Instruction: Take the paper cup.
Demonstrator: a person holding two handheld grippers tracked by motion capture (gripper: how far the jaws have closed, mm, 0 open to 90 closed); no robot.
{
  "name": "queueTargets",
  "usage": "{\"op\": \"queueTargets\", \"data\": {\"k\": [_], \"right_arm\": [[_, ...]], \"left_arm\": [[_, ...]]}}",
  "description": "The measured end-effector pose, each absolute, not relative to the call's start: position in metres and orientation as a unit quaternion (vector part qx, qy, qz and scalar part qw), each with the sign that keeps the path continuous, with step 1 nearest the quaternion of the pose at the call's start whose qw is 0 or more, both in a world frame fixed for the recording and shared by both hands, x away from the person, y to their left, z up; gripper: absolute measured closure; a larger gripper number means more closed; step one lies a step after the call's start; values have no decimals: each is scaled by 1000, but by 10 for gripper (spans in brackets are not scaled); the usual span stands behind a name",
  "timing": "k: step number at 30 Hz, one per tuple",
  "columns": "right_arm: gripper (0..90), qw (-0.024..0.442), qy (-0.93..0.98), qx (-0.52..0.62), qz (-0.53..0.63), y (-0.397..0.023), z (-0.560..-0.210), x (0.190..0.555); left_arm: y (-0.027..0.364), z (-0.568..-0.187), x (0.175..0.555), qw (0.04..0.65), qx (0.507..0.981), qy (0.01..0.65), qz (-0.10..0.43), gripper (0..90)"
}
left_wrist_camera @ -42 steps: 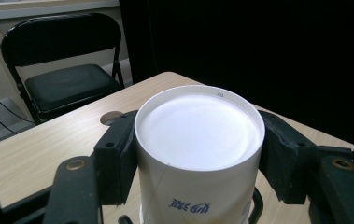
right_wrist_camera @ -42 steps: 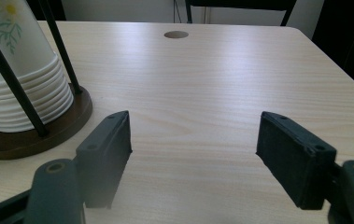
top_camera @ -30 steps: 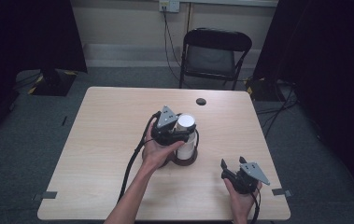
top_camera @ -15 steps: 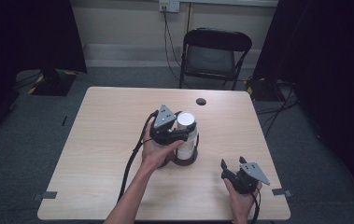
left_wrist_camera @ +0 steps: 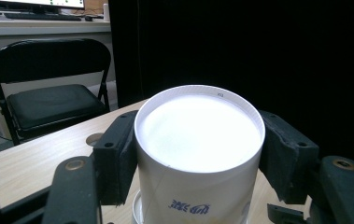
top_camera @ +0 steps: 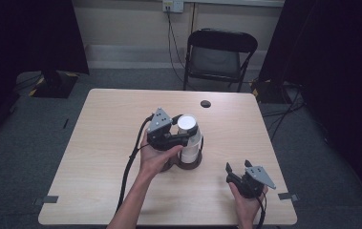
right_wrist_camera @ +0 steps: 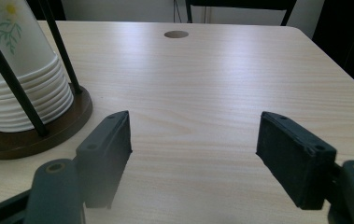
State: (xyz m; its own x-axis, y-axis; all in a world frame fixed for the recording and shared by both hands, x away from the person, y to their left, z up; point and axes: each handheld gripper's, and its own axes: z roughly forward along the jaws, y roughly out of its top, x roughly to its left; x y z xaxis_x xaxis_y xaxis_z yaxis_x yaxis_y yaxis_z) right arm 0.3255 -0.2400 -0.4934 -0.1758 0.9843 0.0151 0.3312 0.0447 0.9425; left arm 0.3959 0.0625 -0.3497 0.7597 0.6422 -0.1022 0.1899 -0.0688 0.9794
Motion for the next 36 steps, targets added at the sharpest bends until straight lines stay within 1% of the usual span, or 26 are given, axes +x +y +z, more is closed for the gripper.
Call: {"op": "queueTargets", "data": {"k": [12, 16, 17, 18, 19, 24, 25, 28, 33, 34, 36], "right_arm": [[255, 367, 624, 524, 448, -239, -493, 324], [268, 372, 629, 524, 438, -237, -493, 325], [289, 374, 632, 520, 436, -237, -493, 325], [289, 374, 632, 520, 436, -237, -493, 325], [308, 368, 635, 516, 442, -237, -493, 325], [323, 349, 643, 507, 455, -238, -493, 325], [343, 344, 648, 501, 459, -237, -492, 324], [361, 338, 653, 495, 464, -234, -491, 322], [430, 316, 665, 468, 489, -217, -488, 306], [430, 316, 665, 468, 489, -217, -488, 306], [453, 310, 680, 442, 496, -204, -486, 298]], "left_arm": [[84, -354, 382, 621, 701, 305, 171, 352], [93, -357, 377, 618, 700, 313, 173, 353], [97, -357, 376, 618, 699, 317, 173, 353], [99, -358, 376, 618, 698, 318, 172, 353], [104, -358, 372, 621, 693, 322, 173, 353], [110, -359, 365, 625, 691, 320, 171, 353], [112, -361, 362, 628, 688, 324, 166, 353], [113, -363, 360, 629, 688, 326, 159, 353], [122, -372, 353, 635, 677, 340, 150, 354], [122, -372, 353, 635, 677, 340, 150, 353], [125, -376, 349, 636, 673, 350, 143, 354]]}}
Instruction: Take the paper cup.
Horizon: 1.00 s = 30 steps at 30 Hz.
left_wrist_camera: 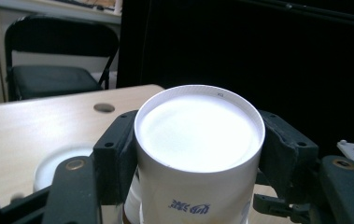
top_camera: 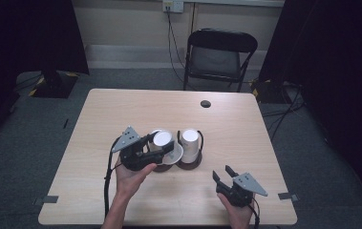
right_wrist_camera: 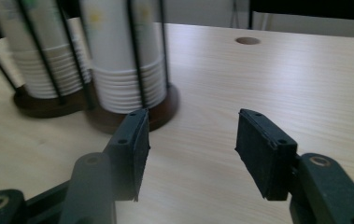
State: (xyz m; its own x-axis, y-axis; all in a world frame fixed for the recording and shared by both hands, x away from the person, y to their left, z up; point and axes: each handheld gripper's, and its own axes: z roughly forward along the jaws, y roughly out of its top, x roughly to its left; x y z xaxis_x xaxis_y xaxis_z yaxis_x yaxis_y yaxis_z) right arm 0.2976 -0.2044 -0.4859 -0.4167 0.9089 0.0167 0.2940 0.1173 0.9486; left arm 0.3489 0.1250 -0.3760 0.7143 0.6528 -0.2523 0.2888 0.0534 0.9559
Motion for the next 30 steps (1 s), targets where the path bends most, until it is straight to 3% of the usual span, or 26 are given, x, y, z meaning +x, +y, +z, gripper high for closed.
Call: {"op": "queueTargets", "data": {"k": [17, 30], "right_arm": [[509, 244, 730, 323, 550, -141, -477, 284], [498, 254, 731, 272, 571, -123, -471, 284]], "left_arm": [[143, -415, 332, 647, 650, 391, 77, 355], [145, -430, 327, 673, 627, 393, 1, 356]]}}
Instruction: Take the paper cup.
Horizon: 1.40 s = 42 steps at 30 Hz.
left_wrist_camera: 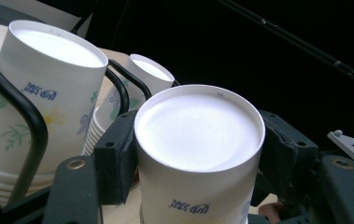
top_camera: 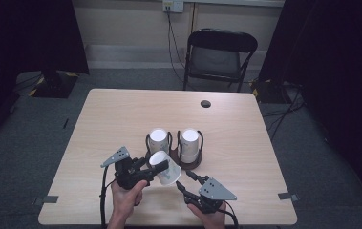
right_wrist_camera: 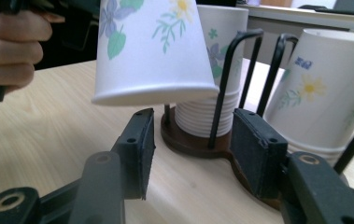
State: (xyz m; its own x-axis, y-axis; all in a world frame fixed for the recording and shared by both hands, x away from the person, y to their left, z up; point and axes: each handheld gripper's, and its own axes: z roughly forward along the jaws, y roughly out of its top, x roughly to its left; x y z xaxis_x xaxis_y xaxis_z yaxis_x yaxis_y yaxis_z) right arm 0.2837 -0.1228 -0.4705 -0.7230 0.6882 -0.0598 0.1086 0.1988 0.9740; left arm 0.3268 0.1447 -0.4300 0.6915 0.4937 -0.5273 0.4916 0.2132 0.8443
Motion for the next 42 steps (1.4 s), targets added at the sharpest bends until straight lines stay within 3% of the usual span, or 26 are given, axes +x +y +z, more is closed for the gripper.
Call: {"op": "queueTargets", "data": {"k": [2, 13, 18, 24, 36, 42], "right_arm": [[463, 252, 732, 262, 576, -122, -469, 286], [473, 256, 740, 233, 576, -113, -466, 298], [533, 257, 741, 226, 578, -109, -469, 298], [581, 263, 740, 220, 578, -106, -471, 301], [701, 306, 719, 212, 587, -105, -468, 296], [800, 306, 716, 212, 590, -107, -470, 296]], "left_arm": [[145, -434, 328, 677, 627, 384, -18, 356], [148, -436, 329, 672, 625, 394, -56, 356], [147, -435, 326, 664, 634, 394, -44, 354], [144, -437, 325, 666, 636, 383, -71, 352], [147, -442, 328, 675, 624, 385, -86, 339], [147, -444, 329, 673, 626, 386, -81, 320]]}}
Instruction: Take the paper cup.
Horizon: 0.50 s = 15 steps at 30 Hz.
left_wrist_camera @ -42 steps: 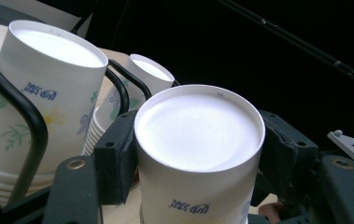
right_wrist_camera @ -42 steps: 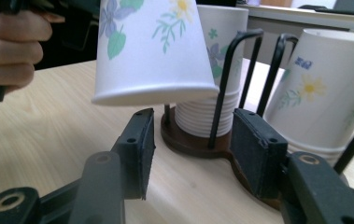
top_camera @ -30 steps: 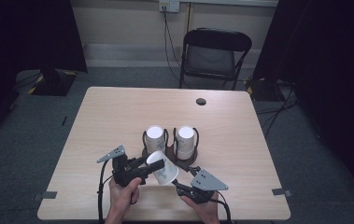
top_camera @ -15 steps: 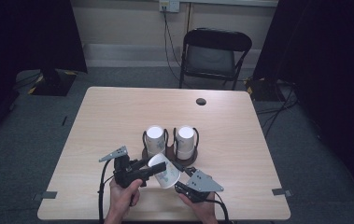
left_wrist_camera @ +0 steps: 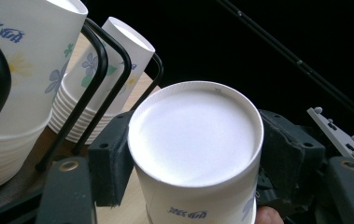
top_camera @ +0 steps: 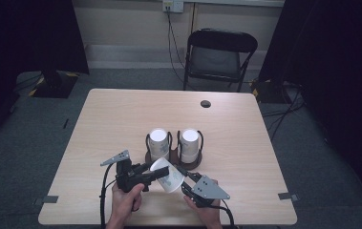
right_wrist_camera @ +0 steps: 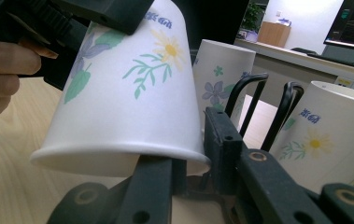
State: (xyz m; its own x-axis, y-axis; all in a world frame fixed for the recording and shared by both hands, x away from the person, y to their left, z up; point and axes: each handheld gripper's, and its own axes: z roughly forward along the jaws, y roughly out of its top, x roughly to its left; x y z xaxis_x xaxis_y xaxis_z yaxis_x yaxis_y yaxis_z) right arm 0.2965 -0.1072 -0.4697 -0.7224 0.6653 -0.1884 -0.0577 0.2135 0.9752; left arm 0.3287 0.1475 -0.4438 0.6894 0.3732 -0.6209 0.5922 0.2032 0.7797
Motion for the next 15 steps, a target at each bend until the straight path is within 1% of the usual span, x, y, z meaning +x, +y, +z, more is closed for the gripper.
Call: {"op": "queueTargets", "data": {"k": [3, 10, 13, 15], "right_arm": [[816, 302, 717, 214, 590, -108, -471, 296], [827, 293, 724, 209, 588, -106, -471, 296], [831, 290, 725, 206, 590, -107, -471, 296], [835, 286, 726, 208, 590, -107, -471, 296]], "left_arm": [[149, -444, 329, 670, 635, 379, -65, 304], [151, -443, 327, 671, 636, 379, -38, 285], [151, -443, 327, 672, 637, 376, -30, 276], [151, -443, 328, 673, 635, 379, -34, 275]]}}
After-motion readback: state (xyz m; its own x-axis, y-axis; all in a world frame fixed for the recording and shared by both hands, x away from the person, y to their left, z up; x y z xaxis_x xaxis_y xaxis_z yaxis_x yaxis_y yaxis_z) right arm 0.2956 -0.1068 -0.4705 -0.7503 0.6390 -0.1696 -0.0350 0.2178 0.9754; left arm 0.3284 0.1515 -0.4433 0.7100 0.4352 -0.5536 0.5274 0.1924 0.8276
